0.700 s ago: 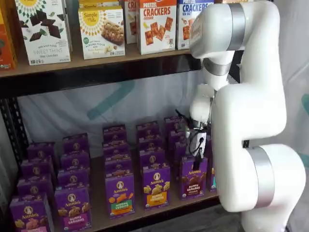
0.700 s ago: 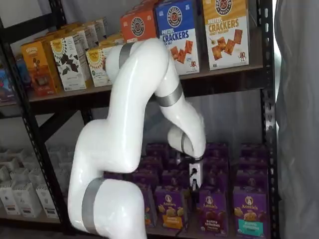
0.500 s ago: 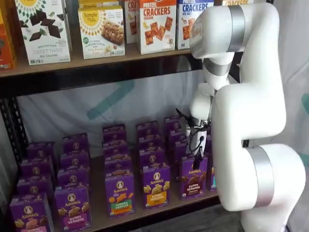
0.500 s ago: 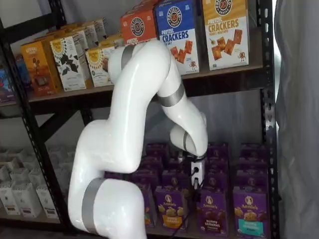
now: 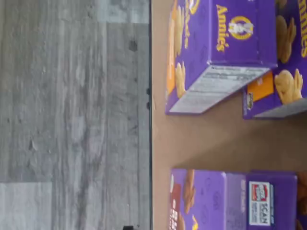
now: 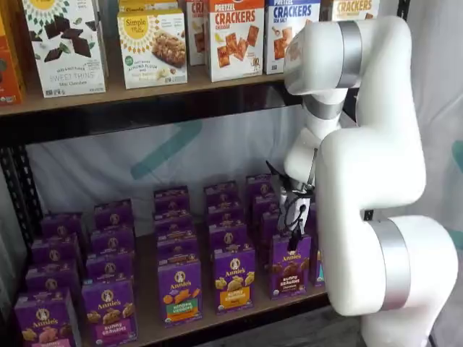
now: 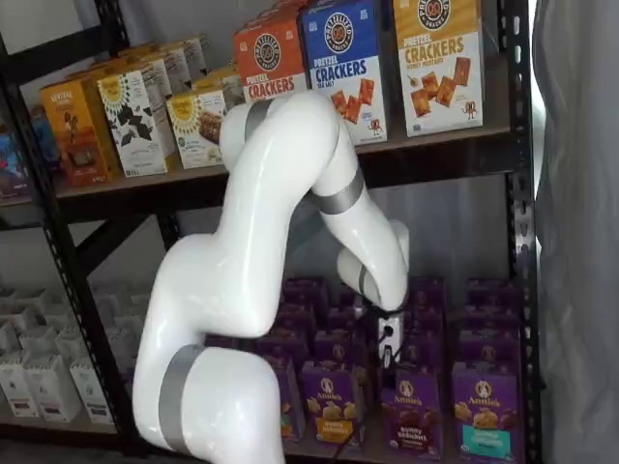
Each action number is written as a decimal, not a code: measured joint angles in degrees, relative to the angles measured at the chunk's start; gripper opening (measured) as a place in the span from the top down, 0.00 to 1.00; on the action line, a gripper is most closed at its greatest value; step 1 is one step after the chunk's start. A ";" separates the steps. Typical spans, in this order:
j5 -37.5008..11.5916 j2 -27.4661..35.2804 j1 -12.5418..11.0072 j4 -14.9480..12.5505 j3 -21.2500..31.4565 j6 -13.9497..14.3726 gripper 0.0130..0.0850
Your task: Pick up the purple box with a brown patch in the center, on the bottom shelf, the fifth box from the left
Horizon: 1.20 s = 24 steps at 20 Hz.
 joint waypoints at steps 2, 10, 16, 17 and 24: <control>-0.38 0.98 -0.21 -2.06 -0.95 1.63 0.00; -0.25 6.21 -1.21 -12.47 -6.39 10.10 0.00; 0.91 9.30 -0.82 -19.90 -9.78 17.28 0.00; 1.17 9.85 -0.69 -21.85 -10.34 19.17 0.00; 0.03 12.69 -0.27 -26.76 -11.79 24.06 0.00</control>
